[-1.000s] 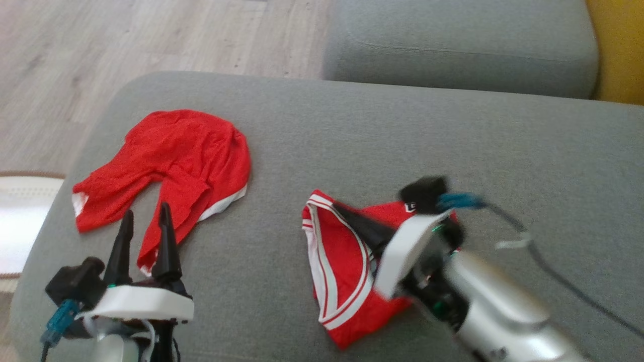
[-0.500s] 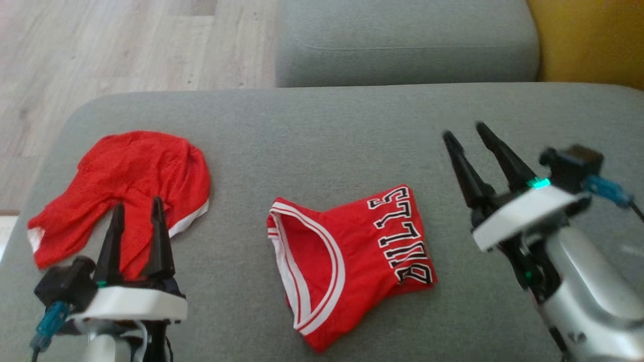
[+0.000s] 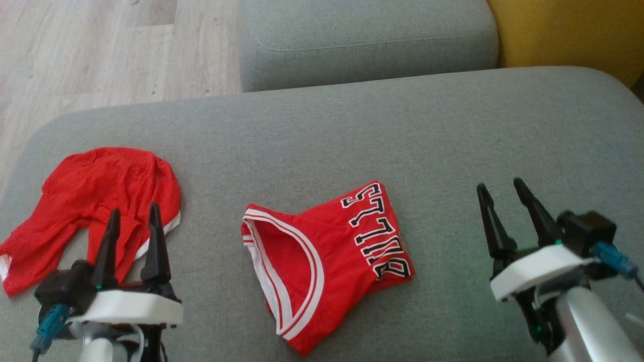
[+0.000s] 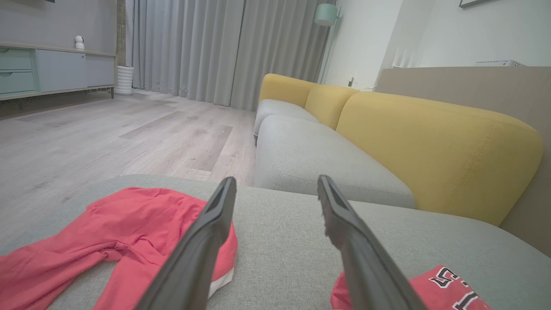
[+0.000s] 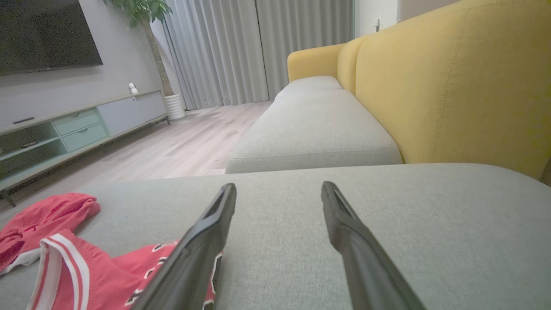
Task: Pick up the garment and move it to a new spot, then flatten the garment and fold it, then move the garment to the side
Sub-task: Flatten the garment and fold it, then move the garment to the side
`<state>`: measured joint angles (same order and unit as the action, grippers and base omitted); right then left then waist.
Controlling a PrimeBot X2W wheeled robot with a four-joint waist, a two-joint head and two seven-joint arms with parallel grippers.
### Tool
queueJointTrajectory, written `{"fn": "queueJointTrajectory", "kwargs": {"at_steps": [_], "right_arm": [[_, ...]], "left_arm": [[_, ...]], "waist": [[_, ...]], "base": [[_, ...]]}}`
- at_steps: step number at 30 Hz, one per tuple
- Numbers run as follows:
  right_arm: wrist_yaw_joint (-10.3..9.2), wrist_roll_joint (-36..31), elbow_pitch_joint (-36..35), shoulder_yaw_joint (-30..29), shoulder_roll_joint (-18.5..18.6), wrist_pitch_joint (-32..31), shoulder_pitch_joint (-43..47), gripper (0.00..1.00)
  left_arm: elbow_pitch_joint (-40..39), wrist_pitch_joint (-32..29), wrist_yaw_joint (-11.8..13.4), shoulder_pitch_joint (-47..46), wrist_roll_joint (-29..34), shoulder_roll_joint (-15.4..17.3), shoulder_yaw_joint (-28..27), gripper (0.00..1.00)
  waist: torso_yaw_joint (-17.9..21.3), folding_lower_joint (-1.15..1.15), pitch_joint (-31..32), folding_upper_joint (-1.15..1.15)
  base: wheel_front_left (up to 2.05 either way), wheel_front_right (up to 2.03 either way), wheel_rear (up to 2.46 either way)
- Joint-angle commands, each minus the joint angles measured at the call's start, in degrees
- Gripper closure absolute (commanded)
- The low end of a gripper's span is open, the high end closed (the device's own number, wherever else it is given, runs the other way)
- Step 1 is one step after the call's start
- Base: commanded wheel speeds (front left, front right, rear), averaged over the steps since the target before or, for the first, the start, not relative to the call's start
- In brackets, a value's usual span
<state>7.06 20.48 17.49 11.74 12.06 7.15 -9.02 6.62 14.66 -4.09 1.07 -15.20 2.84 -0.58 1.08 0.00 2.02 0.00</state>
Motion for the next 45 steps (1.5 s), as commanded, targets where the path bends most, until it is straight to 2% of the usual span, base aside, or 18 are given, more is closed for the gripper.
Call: {"fn": "queueJointTrajectory", "kwargs": {"at_steps": [1,5,13,21,25,28,38,44,45], "right_arm": [[0.43,-1.2,-2.1,-0.1,-0.5,0.7,-0.3,0.0],[0.43,-2.7,-2.5,-1.5,-2.2,1.0,1.7,0.0],[0.43,-3.5,-2.6,-1.5,-3.3,-0.7,2.0,0.0],[0.43,1.3,1.6,3.2,-4.2,-12.5,-2.9,0.0],[0.43,4.2,5.7,5.3,-4.8,-18.7,-7.3,0.0],[0.43,5.8,8.1,5.8,-5.0,-20.7,-9.3,0.0],[0.43,10.9,22.8,6.5,-5.1,-33.0,-14.8,0.0],[0.43,12.3,28.7,6.2,-6.0,-37.0,-16.3,0.0],[0.43,13.0,28.5,6.5,-6.3,-36.8,-16.6,0.21]], "left_arm": [[-1.7,0.3,-0.3,-1.9,0.4,0.5,-2.0,0.0],[-1.7,0.3,-0.2,-1.6,0.4,0.4,-2.2,0.0],[-1.9,0.3,0.0,-1.9,1.5,0.2,-1.7,0.0],[-1.3,0.3,0.0,-2.8,1.2,0.1,-0.8,0.0],[-0.7,0.3,-0.1,-3.3,0.6,0.1,0.0,0.0],[-0.4,0.3,-0.1,-3.6,0.3,0.1,0.2,0.0],[0.4,0.3,0.1,-4.6,-1.7,0.0,1.6,0.0],[0.6,0.3,0.4,-4.8,-2.3,0.0,2.3,0.0],[0.6,0.3,0.5,-4.9,-2.3,0.0,2.3,0.0]], "waist": [[0.0,0.0,0.0,0.0],[0.2,0.0,0.0,0.0],[-0.3,0.0,-0.2,0.0],[-2.2,0.0,-0.8,0.0],[-4.0,0.0,-1.3,0.0],[-5.1,0.0,-1.5,0.0],[-9.3,0.0,-3.3,0.0],[-10.2,0.0,-4.1,0.0],[-10.1,0.0,-4.1,0.0]], "base": [[0.0,0.0,0.0],[0.0,0.0,0.0],[0.0,0.0,0.0],[0.0,0.0,0.0],[0.0,0.0,0.0],[0.0,0.0,0.0],[0.0,0.0,0.0],[0.0,0.0,0.0],[0.0,0.0,0.0]]}}
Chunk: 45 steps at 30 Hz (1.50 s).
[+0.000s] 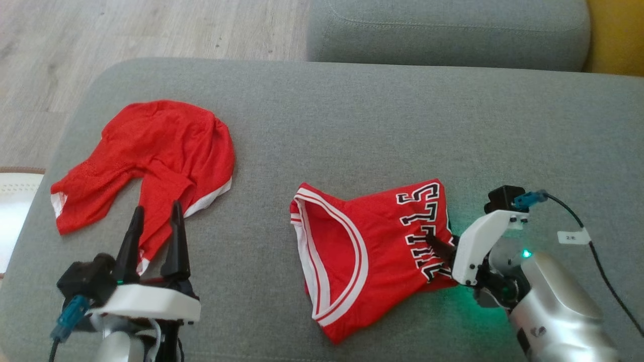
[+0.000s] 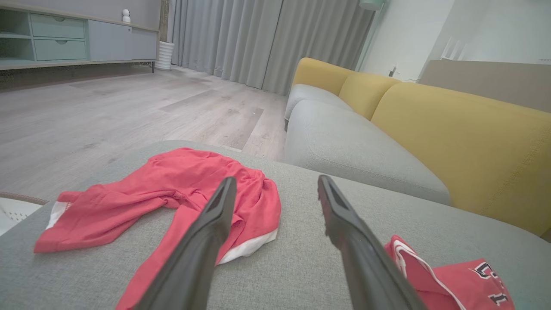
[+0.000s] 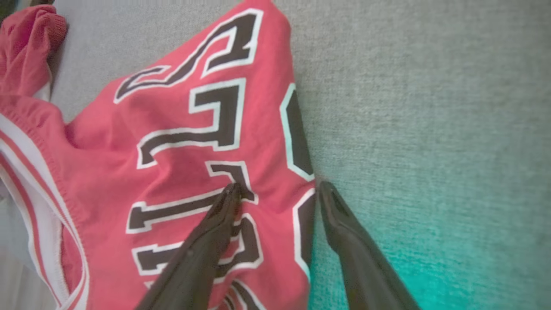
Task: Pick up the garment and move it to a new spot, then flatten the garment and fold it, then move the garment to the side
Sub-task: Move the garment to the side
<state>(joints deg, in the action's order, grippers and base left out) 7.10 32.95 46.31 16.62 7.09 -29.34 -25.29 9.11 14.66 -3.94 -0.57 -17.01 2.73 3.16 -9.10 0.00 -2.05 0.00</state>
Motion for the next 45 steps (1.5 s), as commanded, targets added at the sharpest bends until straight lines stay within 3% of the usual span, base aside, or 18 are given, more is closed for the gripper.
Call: {"fn": "queueJointTrajectory", "kwargs": {"at_steps": [1,2,9,18,24,30,39,45], "right_arm": [[0.39,1.4,-0.7,1.9,-1.6,0.2,-0.5,0.62],[0.39,2.1,-1.1,2.3,-1.8,0.7,-0.8,1.0],[0.39,5.0,-4.8,4.9,-0.1,6.6,-4.0,1.0],[0.39,6.2,-6.6,5.7,6.2,11.3,-8.9,1.0],[0.39,7.2,-6.5,4.9,7.1,12.5,-10.5,1.0],[0.39,7.9,-6.4,4.4,7.2,13.8,-10.9,1.0],[0.39,10.8,-7.2,5.1,8.1,17.1,-15.4,1.0],[0.39,11.1,-2.0,4.0,11.3,20.0,-24.2,1.0]], "left_arm": [[-1.9,0.3,0.4,-3.2,-0.6,0.2,-1.4,0.0],[-1.9,0.3,0.4,-3.2,-0.6,0.2,-1.5,0.0],[-2.2,0.3,0.3,-3.1,-0.3,0.2,-1.7,0.0],[-2.9,0.3,-0.1,-2.8,-1.0,0.2,-0.2,0.0],[-3.0,0.3,-0.4,-3.4,-0.9,0.1,1.0,0.0],[-2.7,0.3,-0.9,-4.5,-0.5,0.1,3.0,0.0],[-2.4,0.3,-1.4,-7.3,1.1,0.6,3.7,0.0],[-2.5,0.3,-1.9,-10.2,2.3,2.8,3.3,0.0]], "waist": [[0.1,0.0,0.0,0.0],[0.2,0.0,0.1,0.0],[2.5,0.0,1.0,0.0],[10.3,0.0,1.8,0.0],[16.6,0.0,1.0,0.0],[20.1,0.0,-0.3,0.0],[21.5,0.0,-6.0,0.0],[21.4,0.0,-12.4,0.0]], "base": [[0.0,0.0,0.0],[0.0,0.0,0.0],[0.0,0.0,0.0],[0.0,0.0,0.0],[0.0,0.0,0.0],[0.0,0.0,0.0],[0.0,0.0,0.0],[0.0,0.0,0.0]]}}
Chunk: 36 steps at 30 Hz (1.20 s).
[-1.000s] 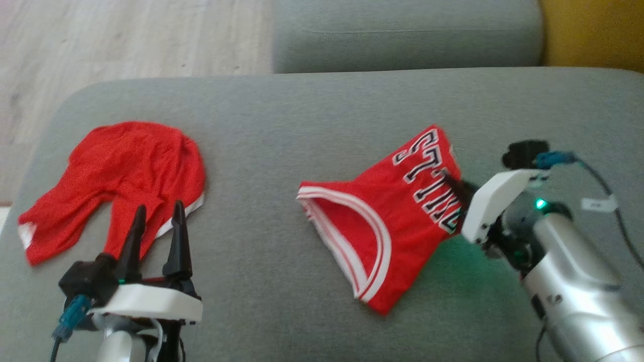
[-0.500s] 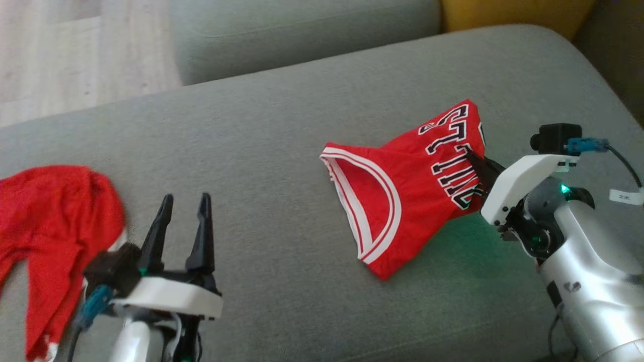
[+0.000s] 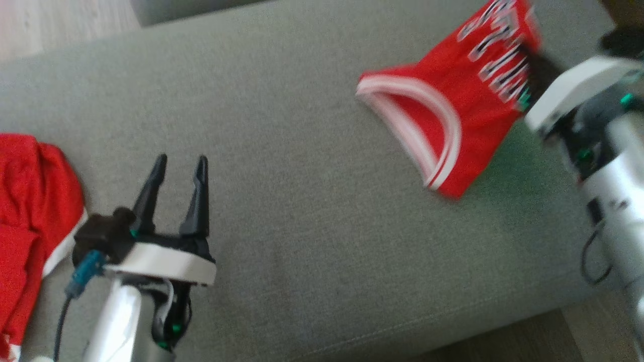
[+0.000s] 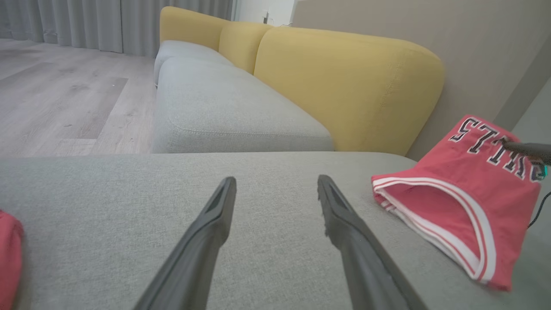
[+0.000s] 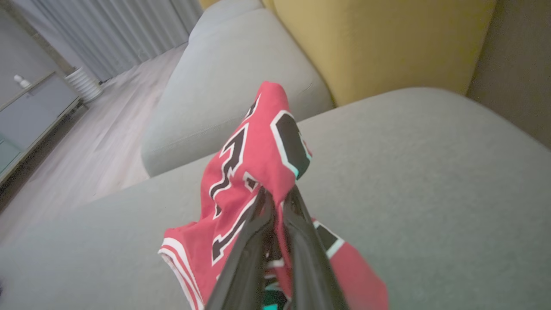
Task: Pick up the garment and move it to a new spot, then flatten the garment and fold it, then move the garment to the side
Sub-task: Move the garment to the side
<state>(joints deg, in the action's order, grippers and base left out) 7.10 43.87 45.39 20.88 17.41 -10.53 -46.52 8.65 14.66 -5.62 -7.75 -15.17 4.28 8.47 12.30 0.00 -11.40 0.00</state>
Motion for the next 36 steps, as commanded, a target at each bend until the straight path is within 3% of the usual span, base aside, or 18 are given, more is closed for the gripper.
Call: {"fn": "queueJointTrajectory", "kwargs": {"at_steps": [1,7,17,18,19,27,36], "right_arm": [[0.39,0.1,0.1,-0.8,1.4,2.0,-4.4,1.0],[0.39,-0.8,7.5,-3.9,3.5,6.6,-10.5,1.0],[0.39,-2.8,18.1,-6.5,3.4,9.2,-15.1,1.0],[0.39,-3.0,18.8,-6.6,3.1,9.4,-15.4,0.77],[0.39,-3.2,19.5,-6.5,2.9,9.5,-15.6,0.0],[0.39,-6.3,21.8,-4.6,2.6,11.8,-16.7,0.0],[0.39,-3.4,11.4,-2.1,1.0,16.3,-13.4,0.0]], "left_arm": [[-2.0,0.3,-0.2,-3.5,0.6,1.6,-1.9,0.0],[-2.2,0.1,-0.3,-5.3,1.0,3.2,-1.9,0.0],[-2.8,-0.4,0.1,-6.2,0.8,4.2,-2.0,0.0],[-2.8,-0.4,0.2,-6.2,0.8,4.2,-2.0,0.0],[-2.8,-0.4,0.3,-6.3,0.8,4.2,-1.9,0.0],[-2.1,-0.1,0.6,-5.9,-0.9,3.4,-2.7,0.0],[-1.6,0.3,2.0,-3.4,-1.9,2.5,-5.4,0.0]], "waist": [[0.1,0.0,-4.0,0.0],[0.5,0.0,-7.2,0.0],[1.0,0.0,-8.9,0.0],[1.0,0.0,-9.0,0.0],[1.0,0.0,-8.9,0.0],[0.0,0.0,-6.0,0.0],[-2.1,0.0,1.9,0.0]], "base": [[0.0,0.0,0.0],[0.0,0.0,0.0],[0.0,0.0,0.0],[0.0,0.0,0.0],[0.0,0.0,0.0],[0.0,0.0,0.0],[0.0,0.0,0.0]]}}
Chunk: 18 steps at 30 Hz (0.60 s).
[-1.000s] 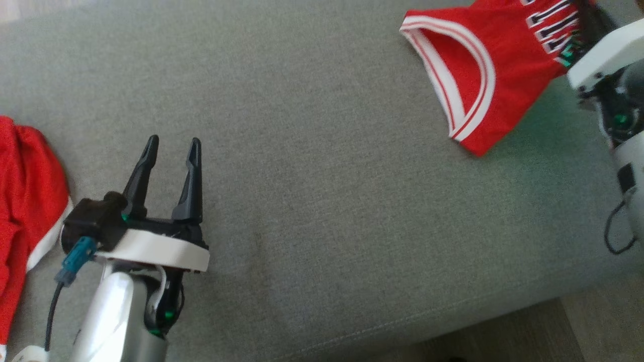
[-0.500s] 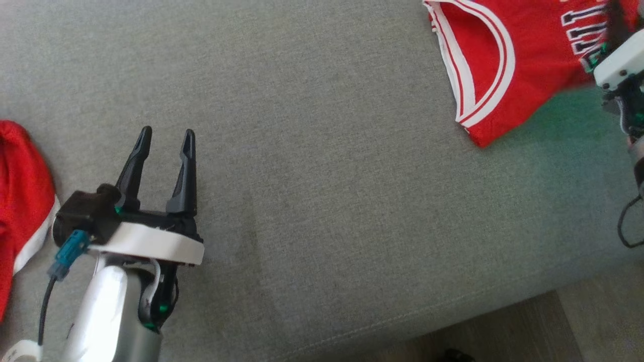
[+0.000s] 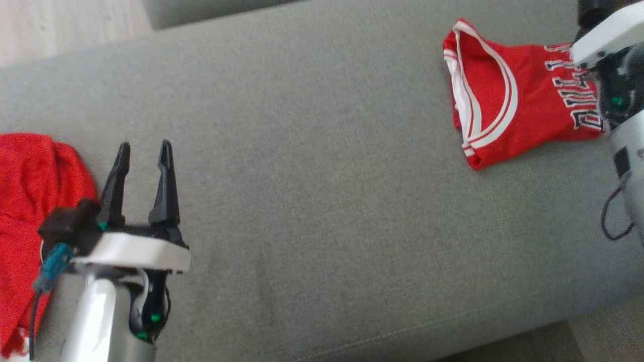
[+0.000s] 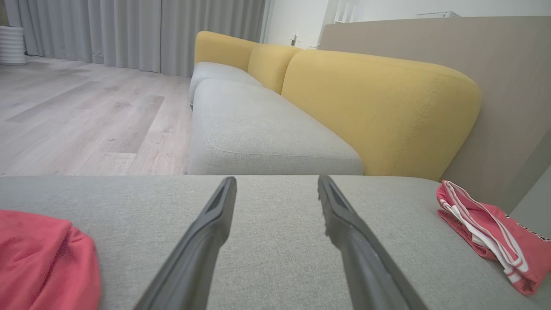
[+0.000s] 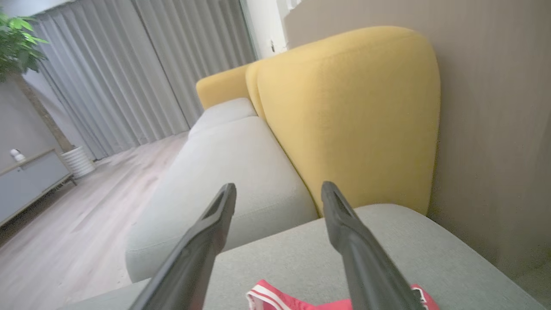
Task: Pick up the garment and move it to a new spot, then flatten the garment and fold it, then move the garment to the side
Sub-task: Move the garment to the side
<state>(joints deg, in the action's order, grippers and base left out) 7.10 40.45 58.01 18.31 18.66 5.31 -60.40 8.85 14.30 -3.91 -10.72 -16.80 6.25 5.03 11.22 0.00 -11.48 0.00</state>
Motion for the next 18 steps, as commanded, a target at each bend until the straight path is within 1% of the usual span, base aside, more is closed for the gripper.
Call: {"fn": "queueJointTrajectory", "kwargs": {"at_steps": [1,6,10,14,18], "right_arm": [[0.39,0.1,-2.7,1.1,-0.2,0.9,1.3,0.0],[0.39,1.9,-11.7,4.0,-0.8,2.9,6.6,0.0],[0.39,2.9,-17.7,5.7,-0.9,4.4,12.4,0.0],[0.39,2.6,-21.7,5.4,-0.7,5.7,18.9,0.0],[0.39,1.3,-24.0,3.3,-0.8,6.9,25.3,0.0]], "left_arm": [[-1.8,0.7,0.4,-0.1,-0.4,0.3,-2.1,0.0],[-2.3,0.7,0.9,2.0,-1.4,-0.6,-3.9,0.0],[-2.6,0.7,1.0,3.7,-0.8,-1.0,-4.5,0.0],[-3.1,0.7,1.3,4.7,-0.5,-1.6,-5.1,0.0],[-3.4,0.7,1.8,5.1,1.1,-1.8,-6.0,0.0]], "waist": [[-1.4,0.0,3.1,0.0],[-3.0,0.0,7.9,0.0],[-4.4,0.0,11.1,0.0],[-5.9,0.0,12.8,0.0],[-7.0,0.0,14.0,0.0]], "base": [[0.0,0.0,0.0],[0.0,0.0,0.0],[0.0,0.0,0.0],[0.0,0.0,0.0],[0.0,0.0,0.0]]}}
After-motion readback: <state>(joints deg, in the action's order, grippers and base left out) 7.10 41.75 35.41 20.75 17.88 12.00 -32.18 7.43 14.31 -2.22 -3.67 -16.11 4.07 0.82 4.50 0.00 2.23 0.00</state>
